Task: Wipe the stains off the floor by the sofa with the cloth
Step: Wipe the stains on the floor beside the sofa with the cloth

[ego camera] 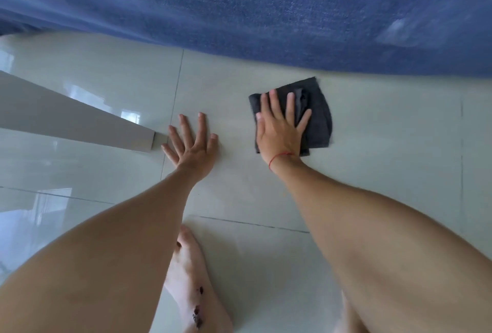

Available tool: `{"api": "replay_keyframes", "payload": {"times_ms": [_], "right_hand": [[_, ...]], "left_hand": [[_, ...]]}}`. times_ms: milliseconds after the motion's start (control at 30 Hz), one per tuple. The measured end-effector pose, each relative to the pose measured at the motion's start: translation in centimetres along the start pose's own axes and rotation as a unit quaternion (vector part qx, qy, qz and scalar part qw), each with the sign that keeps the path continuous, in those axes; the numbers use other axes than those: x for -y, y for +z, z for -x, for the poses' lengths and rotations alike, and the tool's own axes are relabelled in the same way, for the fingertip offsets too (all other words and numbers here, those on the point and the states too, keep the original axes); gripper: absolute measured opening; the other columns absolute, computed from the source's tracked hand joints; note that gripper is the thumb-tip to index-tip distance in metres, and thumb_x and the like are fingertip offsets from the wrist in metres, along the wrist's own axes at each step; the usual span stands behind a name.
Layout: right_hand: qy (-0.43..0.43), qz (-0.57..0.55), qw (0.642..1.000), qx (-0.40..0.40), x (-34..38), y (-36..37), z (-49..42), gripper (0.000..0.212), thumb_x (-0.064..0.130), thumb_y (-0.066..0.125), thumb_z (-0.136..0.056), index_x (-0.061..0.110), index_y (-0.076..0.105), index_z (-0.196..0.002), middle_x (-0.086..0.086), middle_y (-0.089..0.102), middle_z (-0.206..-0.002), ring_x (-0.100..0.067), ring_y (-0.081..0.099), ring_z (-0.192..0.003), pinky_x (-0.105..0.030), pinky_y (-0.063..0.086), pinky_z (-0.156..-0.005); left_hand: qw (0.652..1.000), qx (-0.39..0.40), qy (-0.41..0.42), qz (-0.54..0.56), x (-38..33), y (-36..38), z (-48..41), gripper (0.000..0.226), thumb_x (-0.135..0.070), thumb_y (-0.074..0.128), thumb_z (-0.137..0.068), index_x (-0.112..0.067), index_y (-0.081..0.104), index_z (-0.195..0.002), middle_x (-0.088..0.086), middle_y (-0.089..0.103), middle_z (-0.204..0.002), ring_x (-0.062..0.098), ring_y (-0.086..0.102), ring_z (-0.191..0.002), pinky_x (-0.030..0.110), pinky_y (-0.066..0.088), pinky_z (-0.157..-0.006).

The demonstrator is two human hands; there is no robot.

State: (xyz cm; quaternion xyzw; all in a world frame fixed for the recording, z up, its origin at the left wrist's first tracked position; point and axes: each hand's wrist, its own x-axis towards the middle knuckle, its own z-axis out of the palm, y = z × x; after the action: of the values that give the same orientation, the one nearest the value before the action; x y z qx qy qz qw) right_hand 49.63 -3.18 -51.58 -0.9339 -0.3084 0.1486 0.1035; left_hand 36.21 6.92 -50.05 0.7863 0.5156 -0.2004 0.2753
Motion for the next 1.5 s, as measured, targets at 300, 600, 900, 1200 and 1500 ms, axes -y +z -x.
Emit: {"api": "replay_keyframes", "payload": {"times_ms": [300, 600, 900, 1200, 1500], "right_hand": [[-0.188, 0.057, 0.980, 0.025, -6.4, -0.1, 6.5, 0.048, 0.041, 0.022, -0.100, 0.027, 0.045, -0.140, 0.011, 0.043, -0.148, -0.021, 0.034, -0.141, -0.045, 0.022, -0.114], [0.077, 0.006, 0.996, -0.033, -6.7, -1.4, 1.1, 0.047, 0.039, 0.026, -0.101, 0.032, 0.028, -0.147, 0.012, 0.020, -0.158, -0.021, 0.007, -0.148, -0.055, 0.003, -0.117], [-0.072, 0.006, 0.997, 0.011, 6.6, 2.4, 0.6, 0.047, 0.039, 0.028, -0.101, 0.032, 0.027, -0.147, 0.014, 0.020, -0.158, -0.024, 0.007, -0.148, -0.063, 0.001, -0.113], [-0.264, 0.041, 0.963, 0.024, 3.3, 2.3, 4.4, 0.050, 0.042, 0.040, -0.094, 0.029, 0.040, -0.142, 0.010, 0.035, -0.153, -0.028, 0.022, -0.145, -0.057, 0.017, -0.116], [-0.148, 0.010, 0.989, -0.017, -4.7, 0.3, 4.4, 0.049, 0.042, 0.033, -0.095, 0.029, 0.043, -0.141, 0.009, 0.039, -0.151, -0.020, 0.027, -0.143, -0.045, 0.018, -0.116]], "left_hand": [[1.000, 0.016, 0.007, 0.009, 0.2, -0.5, 0.1, 0.058, -0.050, 0.017, -0.096, -0.050, -0.015, -0.144, -0.009, -0.032, -0.155, 0.023, -0.033, -0.142, 0.052, -0.019, -0.114], [0.997, -0.069, 0.045, 0.010, 2.0, -0.4, -0.2, 0.056, -0.045, 0.020, -0.099, -0.041, -0.003, -0.150, -0.004, -0.016, -0.161, 0.021, -0.016, -0.148, 0.047, -0.007, -0.118], [0.996, -0.088, 0.004, -0.018, 3.3, -0.2, -1.0, 0.057, -0.041, 0.015, -0.100, -0.033, -0.009, -0.151, 0.005, -0.020, -0.160, 0.026, -0.016, -0.147, 0.041, -0.010, -0.119], [0.999, -0.050, -0.004, -0.012, 3.2, -0.8, -1.2, 0.058, -0.043, 0.014, -0.099, -0.037, -0.012, -0.150, 0.002, -0.024, -0.159, 0.024, -0.021, -0.147, 0.040, -0.013, -0.118], [0.995, -0.090, 0.042, -0.021, -0.6, -0.4, 0.1, 0.059, -0.045, 0.020, -0.100, -0.034, -0.007, -0.152, 0.008, -0.018, -0.160, 0.025, -0.018, -0.147, 0.045, -0.009, -0.118]]}}
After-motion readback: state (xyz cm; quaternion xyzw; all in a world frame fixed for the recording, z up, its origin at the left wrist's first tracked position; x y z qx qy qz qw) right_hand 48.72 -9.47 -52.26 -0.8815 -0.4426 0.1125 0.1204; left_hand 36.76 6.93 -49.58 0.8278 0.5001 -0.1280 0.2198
